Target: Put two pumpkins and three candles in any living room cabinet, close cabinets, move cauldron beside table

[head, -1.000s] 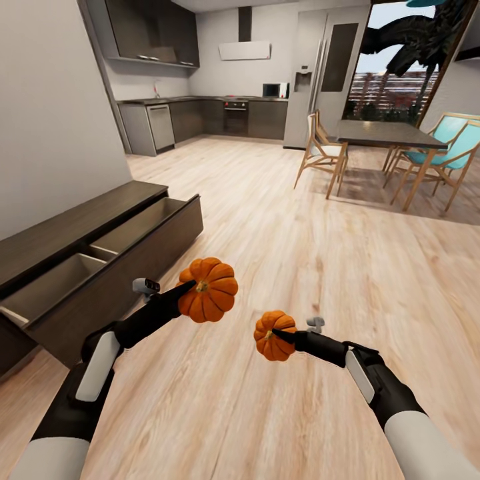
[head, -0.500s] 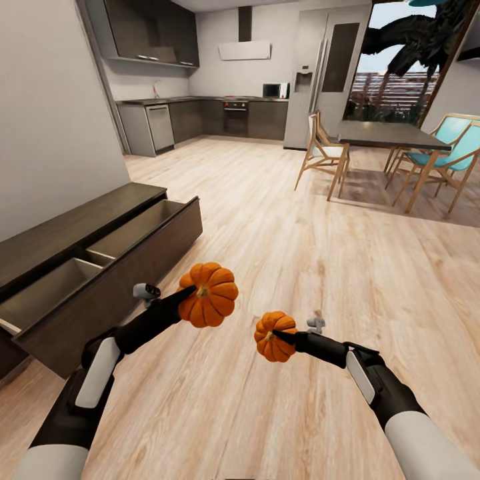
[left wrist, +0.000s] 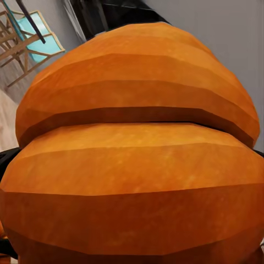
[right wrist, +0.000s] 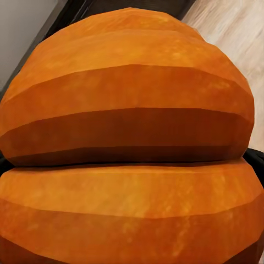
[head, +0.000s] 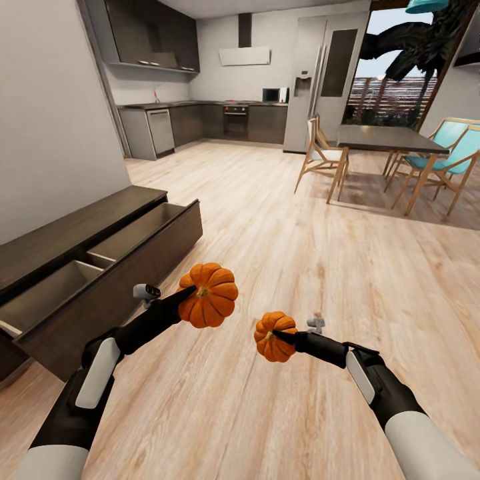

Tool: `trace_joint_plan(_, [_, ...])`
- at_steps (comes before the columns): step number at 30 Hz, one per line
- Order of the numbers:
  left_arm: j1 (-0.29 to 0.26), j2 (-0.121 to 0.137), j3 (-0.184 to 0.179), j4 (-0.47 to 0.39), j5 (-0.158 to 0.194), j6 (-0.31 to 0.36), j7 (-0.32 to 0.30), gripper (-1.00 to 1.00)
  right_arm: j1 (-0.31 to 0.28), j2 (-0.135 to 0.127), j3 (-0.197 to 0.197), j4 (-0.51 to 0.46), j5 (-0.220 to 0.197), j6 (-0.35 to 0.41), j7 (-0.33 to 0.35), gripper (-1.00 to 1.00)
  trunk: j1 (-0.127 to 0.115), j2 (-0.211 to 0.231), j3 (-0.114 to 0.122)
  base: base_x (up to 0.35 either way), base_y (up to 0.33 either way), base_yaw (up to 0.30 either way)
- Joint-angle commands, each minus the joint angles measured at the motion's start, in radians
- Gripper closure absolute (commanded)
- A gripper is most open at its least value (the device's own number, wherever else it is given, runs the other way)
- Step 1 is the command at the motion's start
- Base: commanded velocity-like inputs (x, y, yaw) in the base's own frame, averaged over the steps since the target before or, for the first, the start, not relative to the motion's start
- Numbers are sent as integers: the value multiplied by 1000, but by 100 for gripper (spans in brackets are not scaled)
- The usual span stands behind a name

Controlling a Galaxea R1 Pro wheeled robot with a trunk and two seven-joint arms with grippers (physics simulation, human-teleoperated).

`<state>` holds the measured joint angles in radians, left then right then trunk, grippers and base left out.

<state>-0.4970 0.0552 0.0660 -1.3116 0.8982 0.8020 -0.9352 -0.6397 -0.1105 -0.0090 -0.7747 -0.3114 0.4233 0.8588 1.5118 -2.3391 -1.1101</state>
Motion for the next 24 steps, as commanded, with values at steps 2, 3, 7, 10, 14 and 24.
trace_joint_plan(2, [0, 0, 0, 0, 1, 0, -1, 100, 0, 0, 0, 0, 0, 0, 0, 100, 0, 0, 3, 0, 0, 0])
trace_joint_plan(3, [0, 0, 0, 0, 1, 0, -1, 100, 0, 0, 0, 0, 0, -1, 0, 100, 0, 0, 5, 0, 0, 0])
trace_joint_plan(7, [0, 0, 0, 0, 1, 0, -1, 100, 0, 0, 0, 0, 0, -3, 0, 100, 0, 0, 11, 0, 0, 0])
trace_joint_plan(10, [0, 0, 0, 0, 1, 0, -1, 100, 1, 0, 0, 0, 0, -6, 0, 100, 0, 0, 16, 0, 0, 0])
trace_joint_plan(14, [0, 0, 0, 0, 1, 0, -1, 100, 1, 0, 0, 0, 0, -7, 1, 100, 0, 0, 22, 0, 0, 0])
trace_joint_plan(24, [0, -1, -1, 0, 0, 0, -1, 100, 2, 0, 0, 0, 0, -8, 1, 100, 0, 0, 37, 74, 0, 0])
